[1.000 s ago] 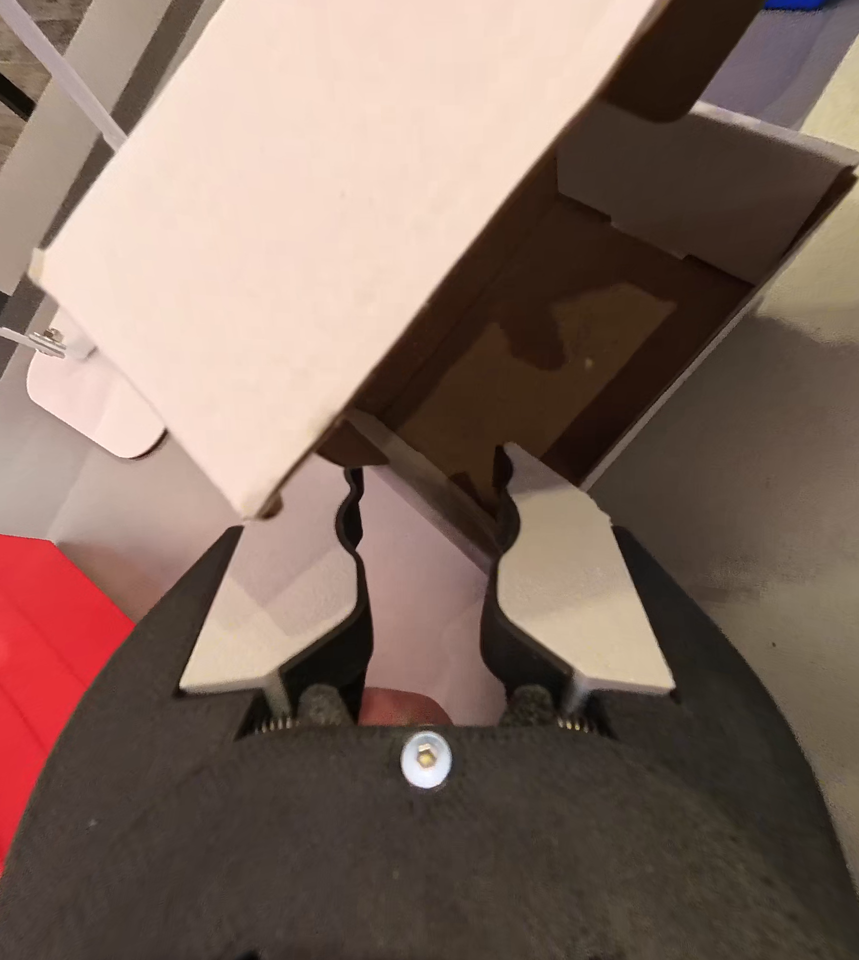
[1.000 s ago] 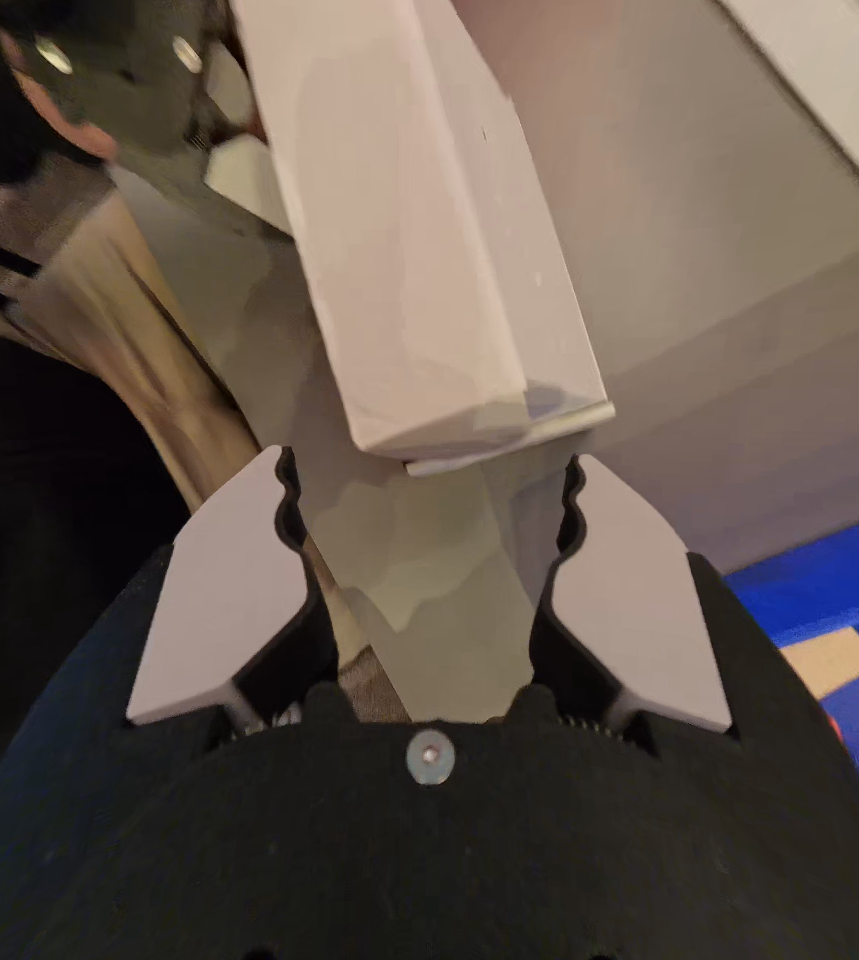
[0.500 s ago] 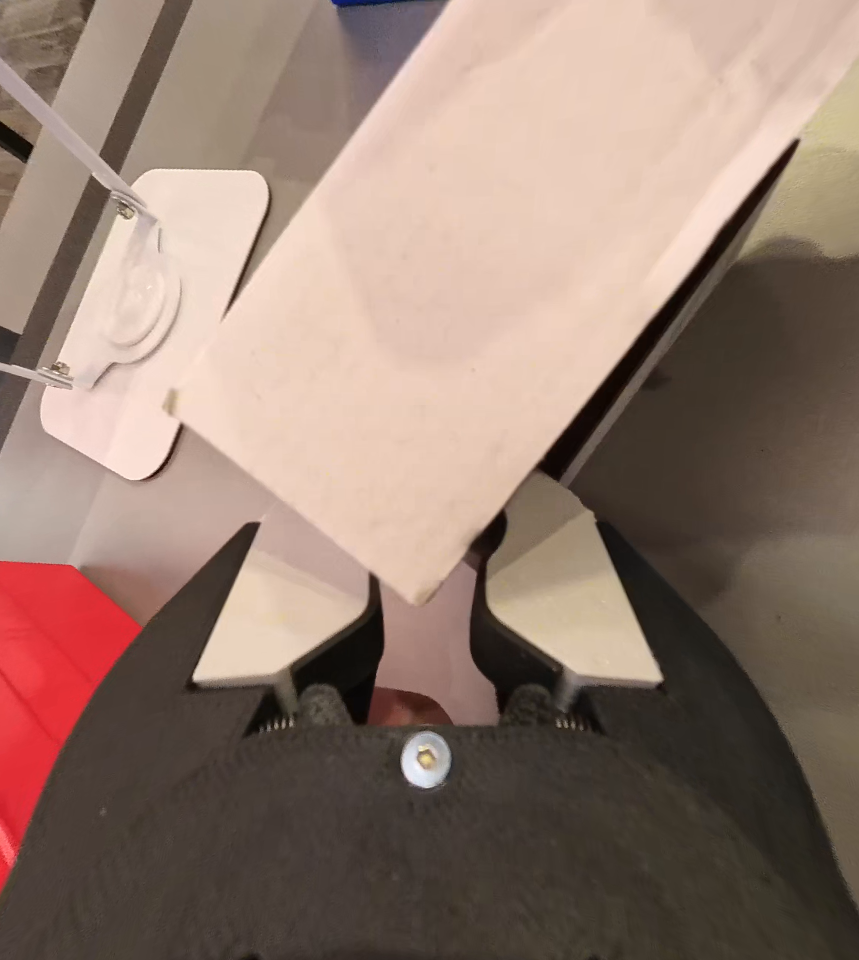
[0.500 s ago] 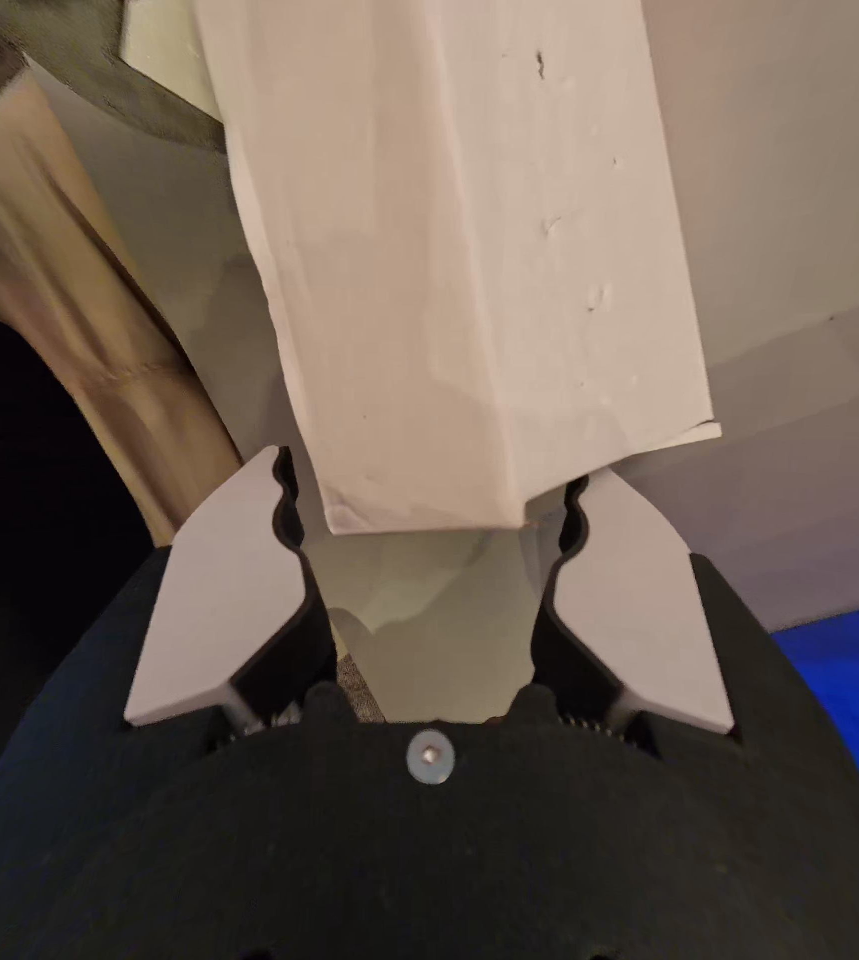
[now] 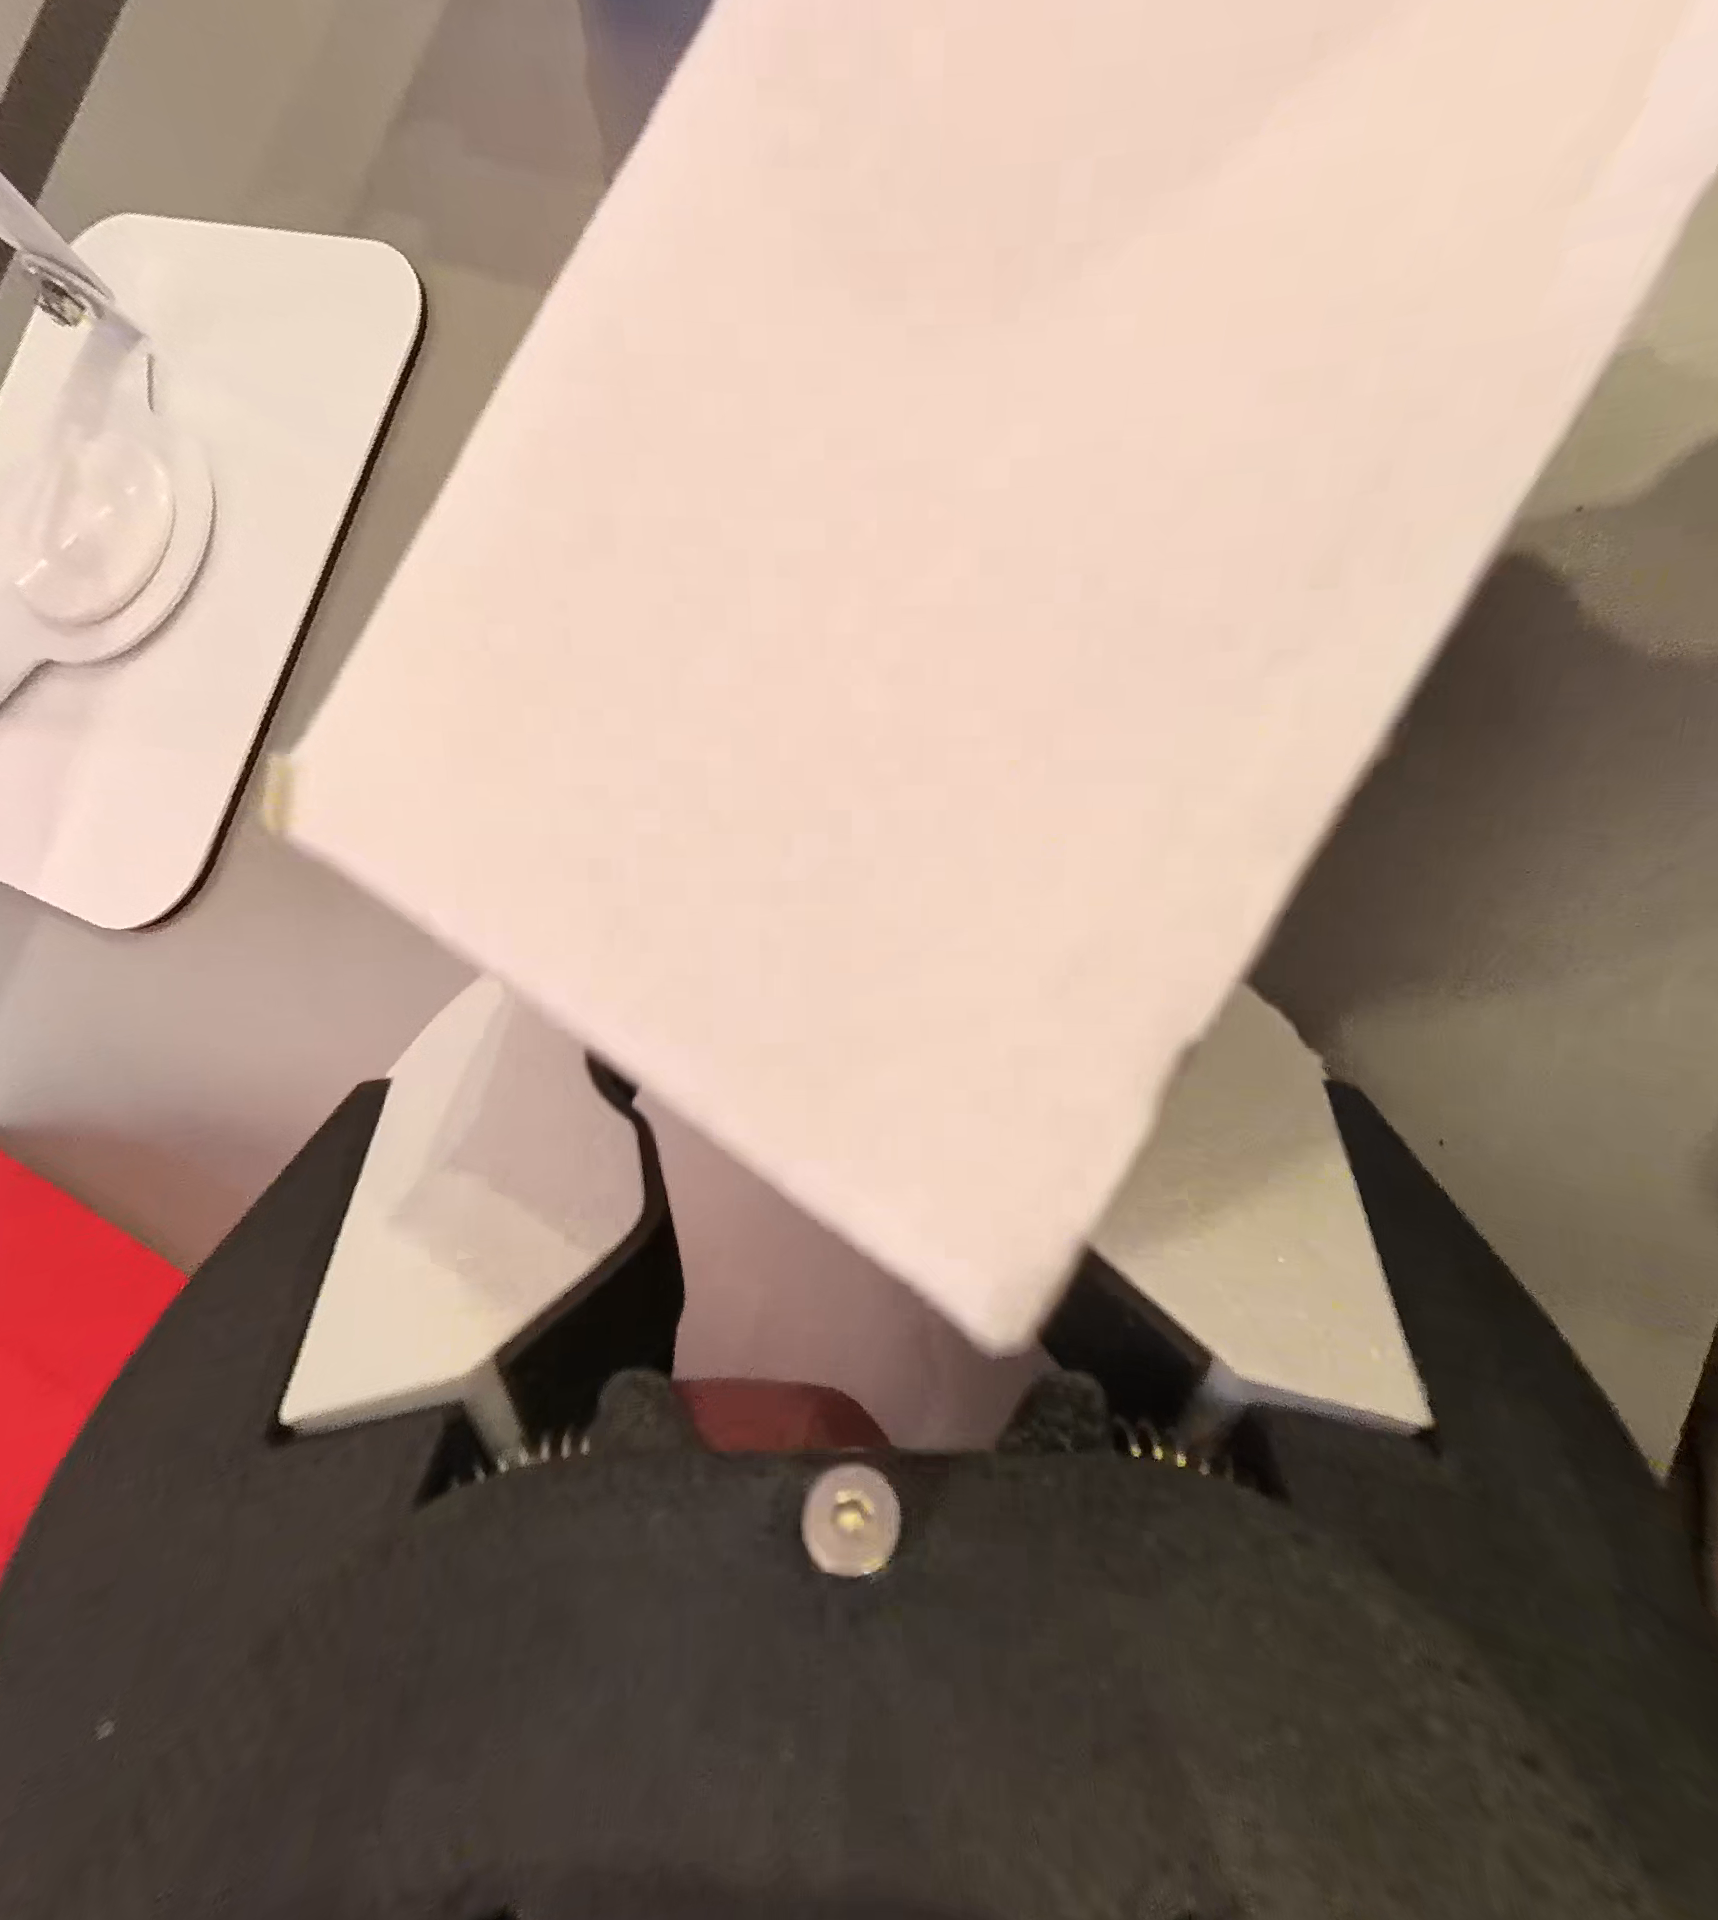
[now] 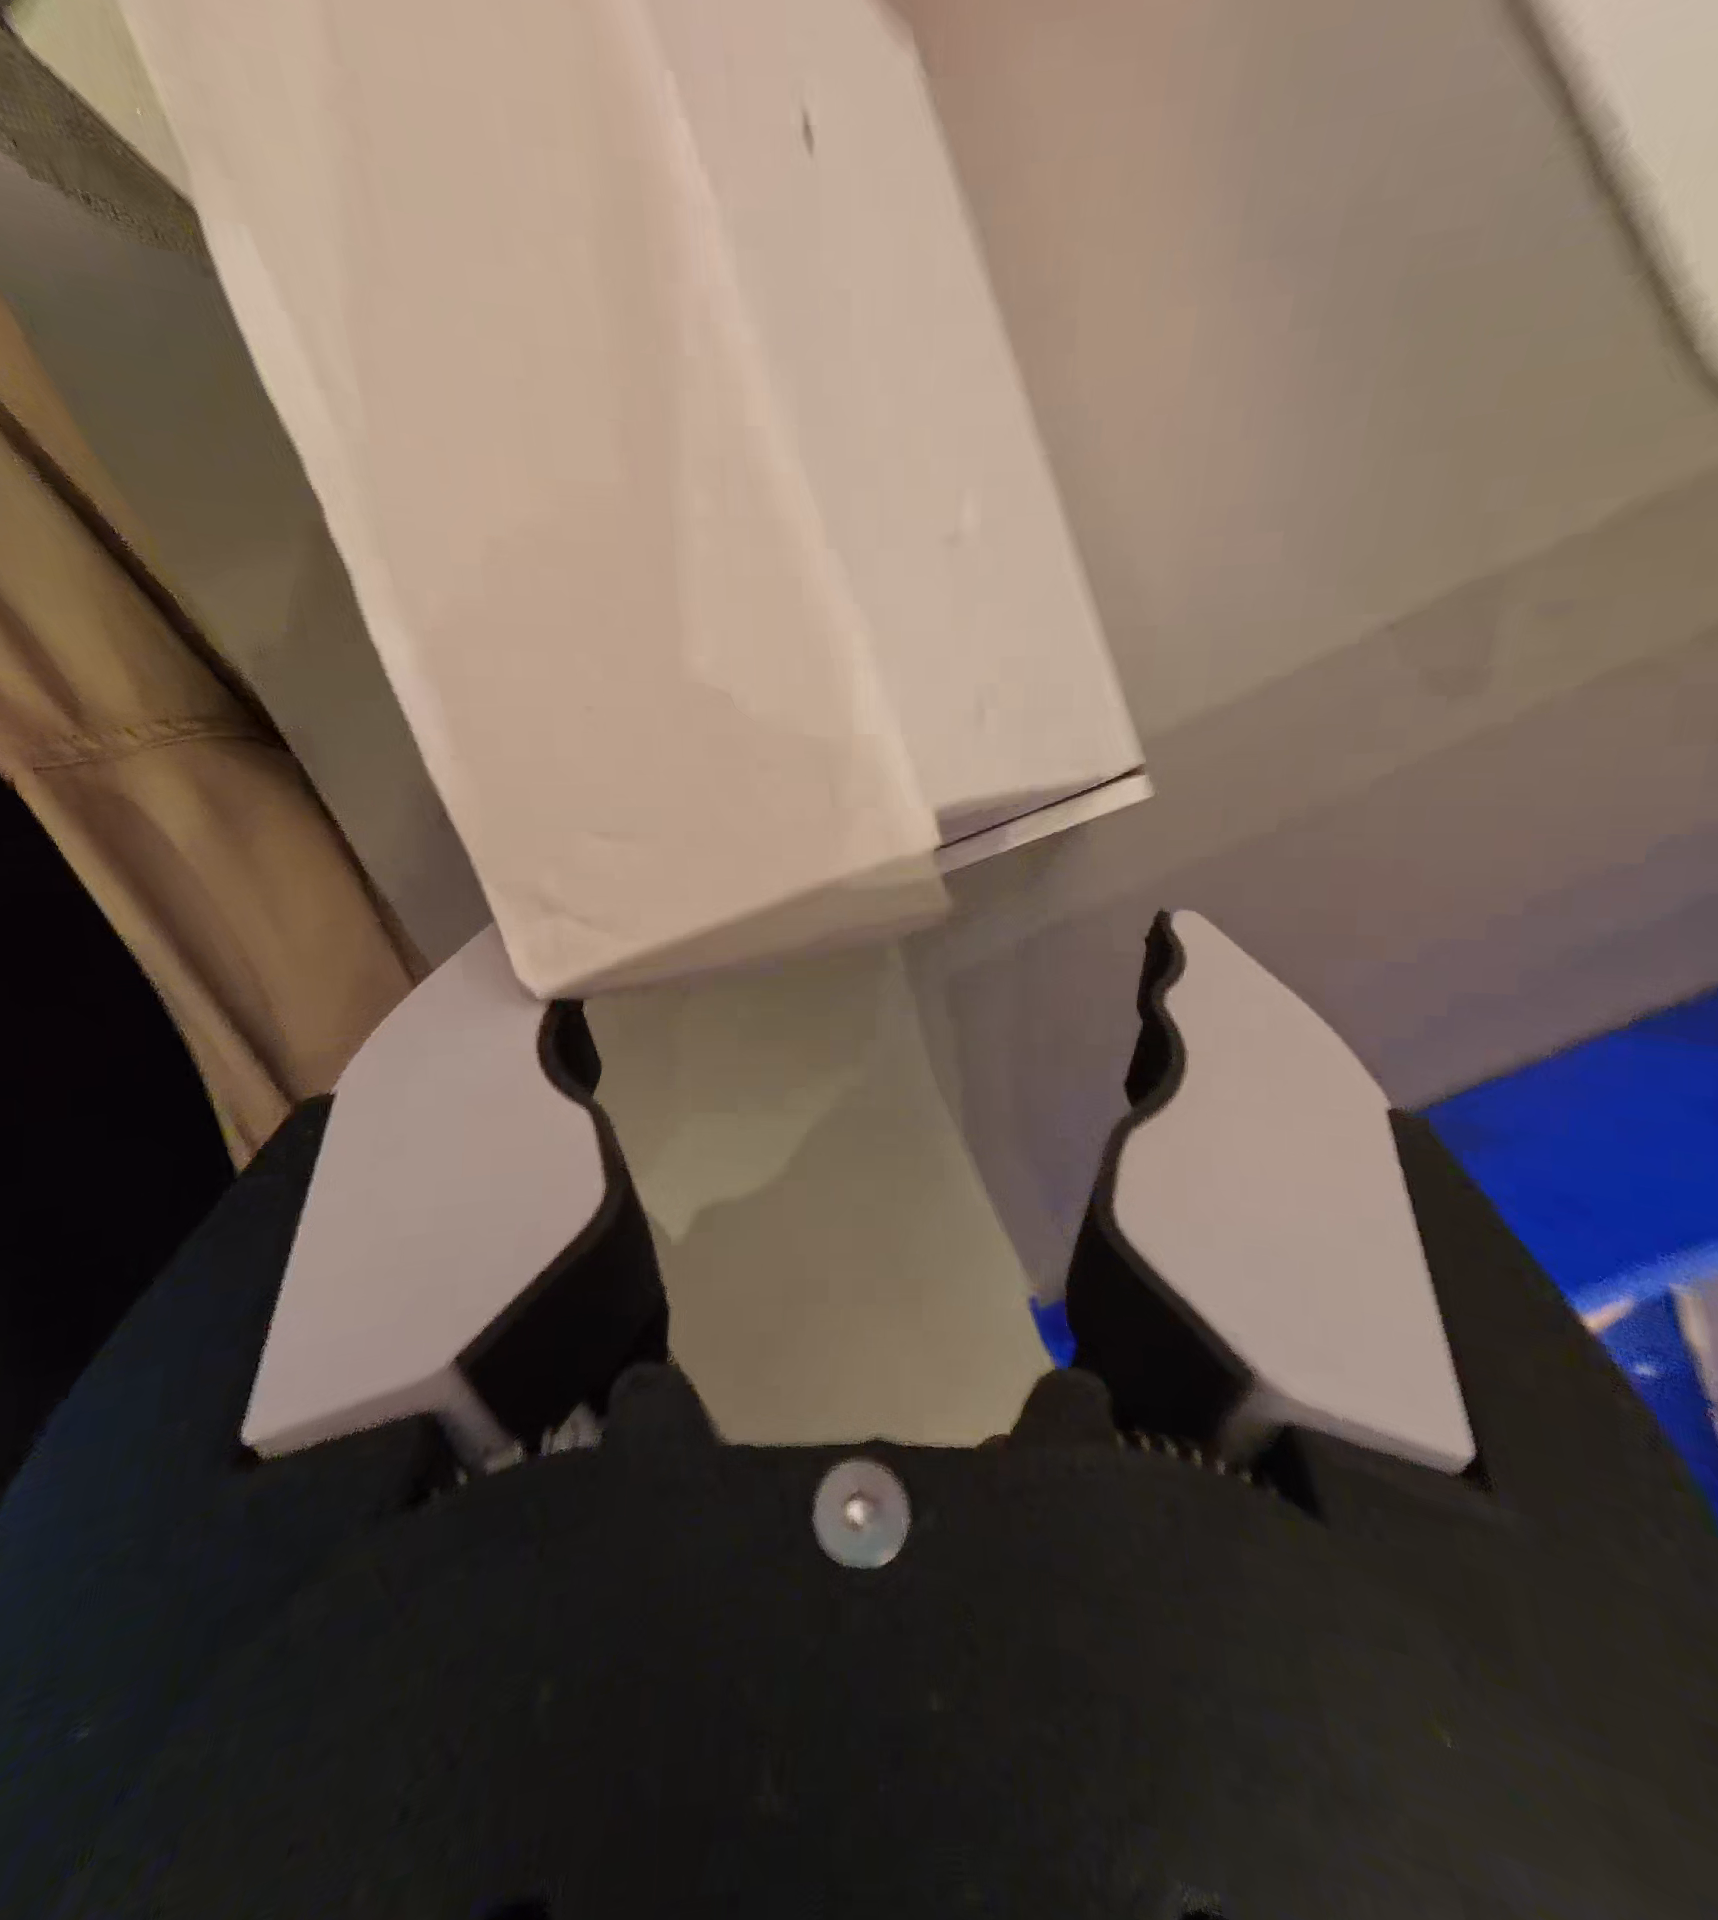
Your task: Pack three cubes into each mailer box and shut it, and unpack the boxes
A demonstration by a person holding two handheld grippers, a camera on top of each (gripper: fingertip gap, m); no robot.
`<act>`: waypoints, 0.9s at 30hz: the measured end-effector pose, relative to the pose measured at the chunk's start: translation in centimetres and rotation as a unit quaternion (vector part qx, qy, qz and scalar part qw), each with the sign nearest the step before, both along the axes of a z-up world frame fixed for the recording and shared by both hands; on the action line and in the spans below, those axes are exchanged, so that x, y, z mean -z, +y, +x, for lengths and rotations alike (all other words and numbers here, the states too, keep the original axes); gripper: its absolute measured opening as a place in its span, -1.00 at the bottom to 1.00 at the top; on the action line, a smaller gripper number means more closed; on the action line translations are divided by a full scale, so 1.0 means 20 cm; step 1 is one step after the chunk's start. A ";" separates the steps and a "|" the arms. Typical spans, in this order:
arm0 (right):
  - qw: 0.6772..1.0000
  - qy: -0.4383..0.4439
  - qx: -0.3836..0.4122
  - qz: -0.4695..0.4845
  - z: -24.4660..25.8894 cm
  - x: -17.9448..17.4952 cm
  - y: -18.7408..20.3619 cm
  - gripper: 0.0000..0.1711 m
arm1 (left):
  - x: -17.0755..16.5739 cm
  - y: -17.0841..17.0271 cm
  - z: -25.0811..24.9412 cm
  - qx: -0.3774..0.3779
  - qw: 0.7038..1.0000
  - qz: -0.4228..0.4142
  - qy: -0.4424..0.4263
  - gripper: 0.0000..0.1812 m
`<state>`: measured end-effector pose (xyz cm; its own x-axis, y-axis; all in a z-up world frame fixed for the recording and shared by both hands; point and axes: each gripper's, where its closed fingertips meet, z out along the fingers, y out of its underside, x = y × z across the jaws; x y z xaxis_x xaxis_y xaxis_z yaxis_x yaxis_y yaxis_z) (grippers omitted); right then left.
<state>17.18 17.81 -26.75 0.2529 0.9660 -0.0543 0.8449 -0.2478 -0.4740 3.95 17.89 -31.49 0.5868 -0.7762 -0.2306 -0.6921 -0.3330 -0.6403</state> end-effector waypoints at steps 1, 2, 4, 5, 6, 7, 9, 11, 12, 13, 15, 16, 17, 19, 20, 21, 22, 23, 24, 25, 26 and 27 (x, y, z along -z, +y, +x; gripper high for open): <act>1.000 0.020 -0.006 0.009 -0.02 -0.05 0.00 0.18 | 0.00 0.00 0.00 -0.001 1.000 -0.003 -0.001 -0.07; 0.999 0.035 -0.014 0.010 -0.04 -0.08 -0.02 0.17 | 0.00 0.00 0.00 0.000 1.000 -0.006 -0.003 -0.05; 0.999 0.036 -0.029 0.006 -0.07 -0.08 -0.06 0.17 | 0.00 -0.01 0.00 0.002 1.000 -0.009 -0.005 -0.05; 0.999 0.026 -0.038 0.009 -0.08 -0.06 -0.07 0.17 | 0.00 -0.01 0.01 0.004 1.000 -0.009 -0.004 -0.04; 0.999 0.017 -0.046 0.009 -0.08 -0.02 -0.08 0.17 | 0.00 -0.01 0.01 0.006 1.000 -0.009 -0.006 -0.04; 0.999 0.007 -0.051 0.004 -0.09 0.01 -0.09 0.16 | 0.00 -0.02 0.02 0.008 1.000 -0.012 -0.010 -0.03; 0.999 -0.008 -0.053 0.002 -0.09 0.06 -0.10 0.18 | -0.01 -0.02 0.02 0.004 1.000 -0.021 -0.019 -0.02; 0.998 -0.010 -0.058 0.003 -0.09 0.07 -0.11 0.14 | -0.01 -0.02 0.01 0.001 0.999 -0.025 -0.029 0.00; 0.998 -0.008 -0.056 0.001 -0.10 0.07 -0.11 0.12 | -0.01 -0.02 0.01 -0.001 0.999 -0.030 -0.034 0.01; 0.998 -0.013 -0.054 -0.002 -0.09 0.08 -0.11 0.10 | -0.01 -0.02 0.02 -0.002 0.998 -0.038 -0.046 0.03; 0.998 -0.026 -0.056 -0.003 -0.08 0.11 -0.11 0.07 | -0.03 -0.04 0.04 0.000 0.996 -0.058 -0.073 0.08; 0.998 -0.032 -0.058 -0.007 -0.08 0.13 -0.12 0.05 | -0.04 -0.04 0.04 0.004 0.995 -0.062 -0.081 0.11; 0.998 -0.037 -0.059 -0.010 -0.07 0.14 -0.12 0.05 | -0.05 -0.05 0.05 0.009 0.994 -0.064 -0.086 0.12; 0.997 -0.044 -0.059 -0.013 -0.07 0.16 -0.12 0.05 | -0.07 -0.06 0.06 0.016 0.992 -0.069 -0.104 0.16; 0.997 -0.048 -0.058 -0.011 -0.07 0.17 -0.12 0.04 | -0.07 -0.07 0.06 0.020 0.991 -0.071 -0.108 0.17; 0.997 -0.053 -0.058 -0.012 -0.06 0.18 -0.12 0.04 | -0.07 -0.08 0.06 0.025 0.992 -0.072 -0.104 0.18; 0.996 -0.056 -0.061 -0.015 -0.06 0.19 -0.12 0.04 | -0.07 -0.08 0.05 0.030 0.992 -0.073 -0.099 0.19; 0.996 -0.058 -0.065 -0.016 -0.06 0.20 -0.13 0.05 | -0.07 -0.09 0.05 0.032 0.992 -0.072 -0.099 0.20; 0.996 -0.059 -0.066 -0.019 -0.05 0.20 -0.13 0.03 | -0.08 -0.09 0.06 0.034 0.992 -0.071 -0.102 0.22; 0.996 -0.060 -0.067 -0.023 -0.05 0.21 -0.13 0.03 | -0.09 -0.09 0.06 0.035 0.991 -0.070 -0.106 0.23; 0.996 -0.062 -0.067 -0.027 -0.05 0.22 -0.14 0.02 | -0.10 -0.08 0.05 0.032 0.991 -0.066 -0.110 0.25; 0.995 -0.063 -0.067 -0.029 -0.04 0.22 -0.13 0.02 | -0.11 -0.08 0.05 0.028 0.991 -0.064 -0.114 0.28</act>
